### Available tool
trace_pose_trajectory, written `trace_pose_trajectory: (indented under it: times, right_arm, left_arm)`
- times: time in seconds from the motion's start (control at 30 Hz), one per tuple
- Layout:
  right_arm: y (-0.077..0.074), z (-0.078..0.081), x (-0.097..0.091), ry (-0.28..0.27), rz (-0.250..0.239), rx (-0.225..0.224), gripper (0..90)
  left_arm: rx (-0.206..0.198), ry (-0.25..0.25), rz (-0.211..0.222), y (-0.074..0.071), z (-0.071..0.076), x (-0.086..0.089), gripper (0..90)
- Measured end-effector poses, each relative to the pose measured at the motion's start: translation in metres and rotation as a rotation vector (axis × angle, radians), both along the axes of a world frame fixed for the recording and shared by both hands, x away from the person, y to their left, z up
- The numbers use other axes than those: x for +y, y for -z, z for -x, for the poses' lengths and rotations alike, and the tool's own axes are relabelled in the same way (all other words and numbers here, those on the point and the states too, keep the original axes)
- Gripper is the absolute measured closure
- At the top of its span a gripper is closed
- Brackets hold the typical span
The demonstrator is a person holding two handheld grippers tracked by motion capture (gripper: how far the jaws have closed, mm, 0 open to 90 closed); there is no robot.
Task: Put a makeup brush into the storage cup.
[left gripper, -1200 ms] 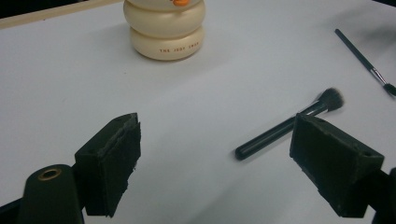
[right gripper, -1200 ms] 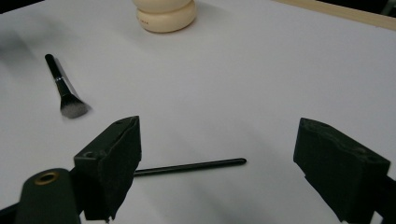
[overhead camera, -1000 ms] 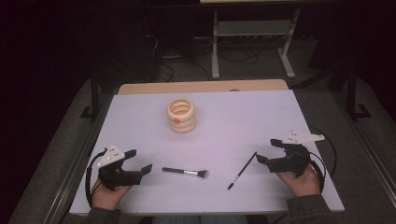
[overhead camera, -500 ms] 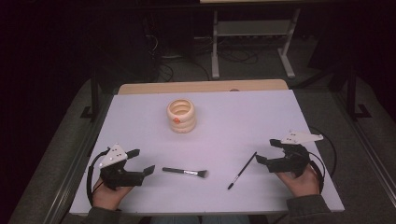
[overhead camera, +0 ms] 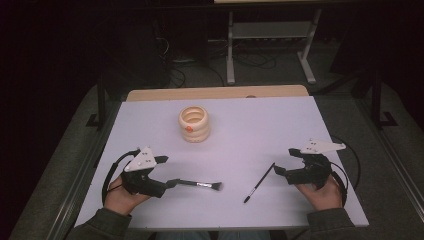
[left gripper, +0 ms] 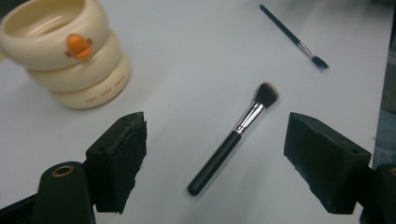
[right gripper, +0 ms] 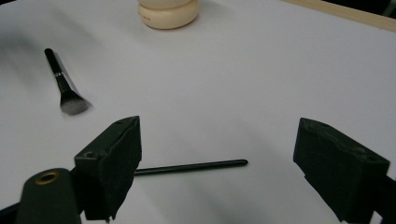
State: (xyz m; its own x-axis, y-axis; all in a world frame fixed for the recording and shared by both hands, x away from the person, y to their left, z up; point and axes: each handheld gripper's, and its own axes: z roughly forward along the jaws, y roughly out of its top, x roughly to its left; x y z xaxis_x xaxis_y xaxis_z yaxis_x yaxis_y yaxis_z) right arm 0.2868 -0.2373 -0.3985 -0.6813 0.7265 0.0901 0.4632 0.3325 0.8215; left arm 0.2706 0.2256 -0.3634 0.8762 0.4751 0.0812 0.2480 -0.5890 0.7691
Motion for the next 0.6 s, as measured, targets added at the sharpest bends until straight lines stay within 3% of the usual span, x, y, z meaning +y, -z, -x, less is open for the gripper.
trace_pose_trajectory:
  times: [0.07,0.13,0.2,0.3,0.37,0.6]
  right_arm:
    - [0.0,0.0,0.0,-0.003,0.0,0.001,14.3]
    - [0.0,0.0,0.0,-0.004,0.001,0.001,14.4]
    - [0.0,0.0,-0.001,-0.006,0.002,-0.001,14.4]
    - [0.0,-0.001,-0.002,-0.01,0.001,-0.002,14.4]
    - [0.0,-0.001,-0.002,-0.011,0.002,-0.003,14.4]
    - [0.0,-0.001,0.0,-0.016,0.002,0.008,14.4]
  left_arm:
    - [0.013,0.033,-0.038,-0.001,-0.005,-0.005,21.2]
    - [0.011,0.04,-0.051,-0.002,-0.009,-0.01,20.3]
    - [0.037,0.068,-0.06,-0.002,-0.014,-0.014,20.5]
    - [0.032,0.089,-0.084,-0.002,-0.017,-0.019,21.4]
    - [0.035,0.131,-0.132,-0.001,-0.022,-0.026,22.5]
    - [0.078,0.214,-0.203,0.008,-0.035,-0.043,26.0]
